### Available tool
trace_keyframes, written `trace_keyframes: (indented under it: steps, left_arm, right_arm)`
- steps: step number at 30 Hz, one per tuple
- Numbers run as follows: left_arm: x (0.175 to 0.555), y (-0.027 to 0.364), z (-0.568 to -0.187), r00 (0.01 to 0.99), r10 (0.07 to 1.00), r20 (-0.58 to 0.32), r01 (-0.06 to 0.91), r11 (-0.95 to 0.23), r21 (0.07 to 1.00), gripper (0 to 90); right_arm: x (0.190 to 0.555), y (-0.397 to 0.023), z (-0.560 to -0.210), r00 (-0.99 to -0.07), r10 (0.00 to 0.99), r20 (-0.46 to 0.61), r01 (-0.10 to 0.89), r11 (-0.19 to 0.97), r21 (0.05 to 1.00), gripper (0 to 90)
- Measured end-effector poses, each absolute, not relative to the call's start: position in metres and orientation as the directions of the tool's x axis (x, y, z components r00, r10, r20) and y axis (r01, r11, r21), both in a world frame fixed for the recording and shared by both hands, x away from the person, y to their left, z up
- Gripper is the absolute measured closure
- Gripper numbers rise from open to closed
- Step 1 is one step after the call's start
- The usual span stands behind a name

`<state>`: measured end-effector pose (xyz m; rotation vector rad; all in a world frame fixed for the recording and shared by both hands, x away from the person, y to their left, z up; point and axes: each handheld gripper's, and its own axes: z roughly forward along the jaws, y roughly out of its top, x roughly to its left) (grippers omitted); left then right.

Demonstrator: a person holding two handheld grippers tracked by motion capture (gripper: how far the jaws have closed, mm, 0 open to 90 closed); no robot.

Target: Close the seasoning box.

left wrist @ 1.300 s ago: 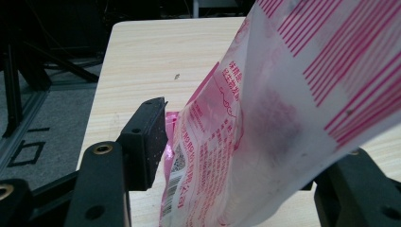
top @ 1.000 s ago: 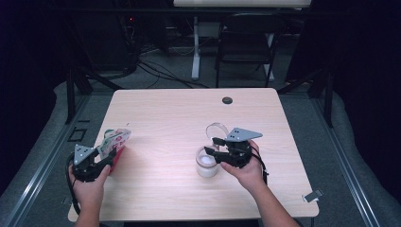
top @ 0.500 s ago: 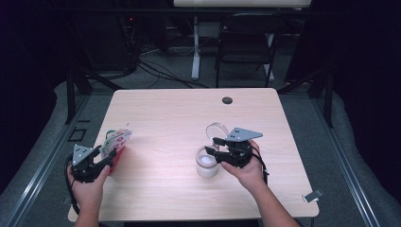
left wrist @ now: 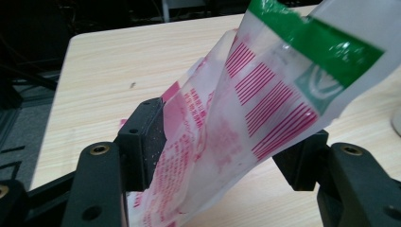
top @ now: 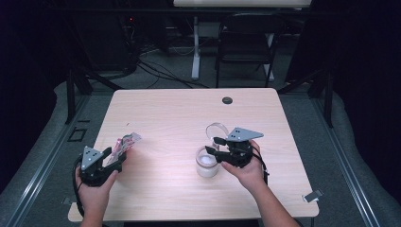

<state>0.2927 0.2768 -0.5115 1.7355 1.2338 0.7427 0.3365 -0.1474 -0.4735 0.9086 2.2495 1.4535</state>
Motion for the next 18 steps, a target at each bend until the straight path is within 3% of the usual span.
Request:
trace_keyframes:
  steps: [18]
  left_arm:
    - [0.292, 0.241, -0.519, 0.442, 0.896, 0.030, 0.436, -0.245, 0.866, 40.2]
  right_arm:
    - [0.337, -0.150, -0.471, -0.747, 0.660, 0.079, 0.337, 0.274, 0.900, 52.0]
